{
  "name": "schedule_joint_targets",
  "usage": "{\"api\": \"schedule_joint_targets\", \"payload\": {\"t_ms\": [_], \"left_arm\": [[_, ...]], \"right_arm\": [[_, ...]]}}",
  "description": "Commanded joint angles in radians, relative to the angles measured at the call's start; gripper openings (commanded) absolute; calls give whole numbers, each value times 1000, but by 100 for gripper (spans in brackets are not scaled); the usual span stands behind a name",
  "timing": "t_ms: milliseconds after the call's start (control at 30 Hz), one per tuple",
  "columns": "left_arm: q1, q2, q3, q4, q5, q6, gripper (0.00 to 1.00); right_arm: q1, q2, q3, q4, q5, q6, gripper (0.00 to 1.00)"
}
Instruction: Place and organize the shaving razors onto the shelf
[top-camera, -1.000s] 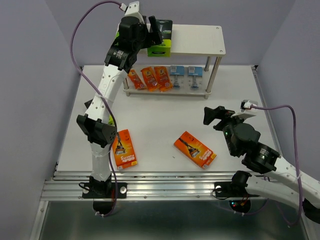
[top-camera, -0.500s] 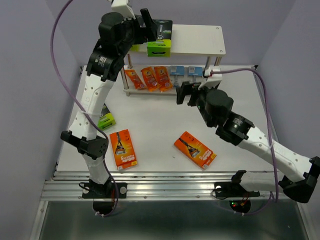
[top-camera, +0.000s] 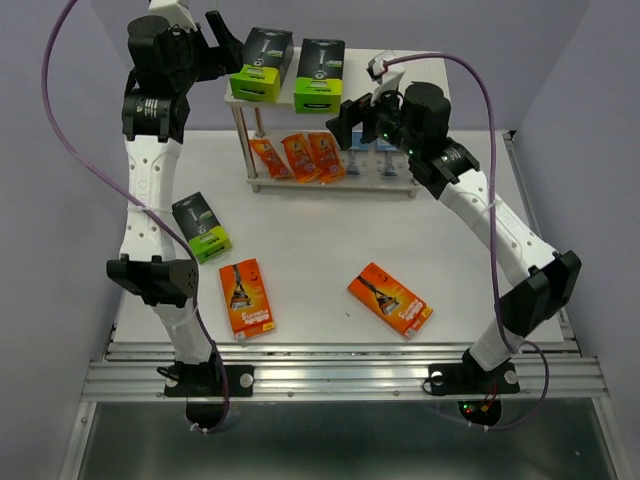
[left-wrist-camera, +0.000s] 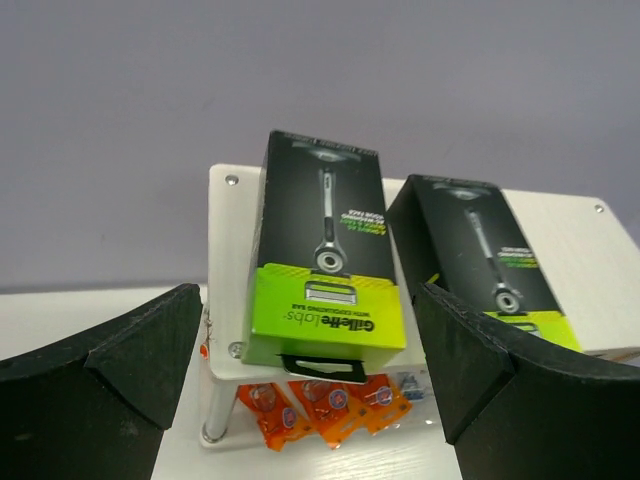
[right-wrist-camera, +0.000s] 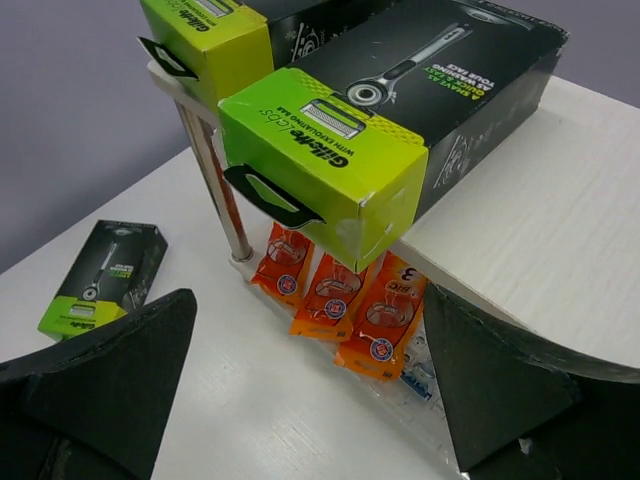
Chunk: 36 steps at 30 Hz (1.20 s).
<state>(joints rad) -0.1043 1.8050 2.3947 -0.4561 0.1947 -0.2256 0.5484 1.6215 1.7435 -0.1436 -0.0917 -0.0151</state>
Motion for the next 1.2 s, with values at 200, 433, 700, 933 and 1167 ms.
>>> {"api": "schedule_joint_targets", "payload": {"t_ms": [200,433,700,933,1167], "left_arm": [[38,89,-23,36,107,25,99],[48,155,-11,66,104,-3,99],[48,178,-20,152,179,-29,84],[48,198,-40,186,255,-53,66],[45,195,-86,209,304,-95,54]], "right_arm": [[-70,214,278,-43,-201,-63,100],[-79,303,358,-44,-204,-88,100],[-79,374,433,-39,-226,-135,100],[-88,397,432,16,-318,-148,100],[-88,437,465,41,-375,-195,99]]}}
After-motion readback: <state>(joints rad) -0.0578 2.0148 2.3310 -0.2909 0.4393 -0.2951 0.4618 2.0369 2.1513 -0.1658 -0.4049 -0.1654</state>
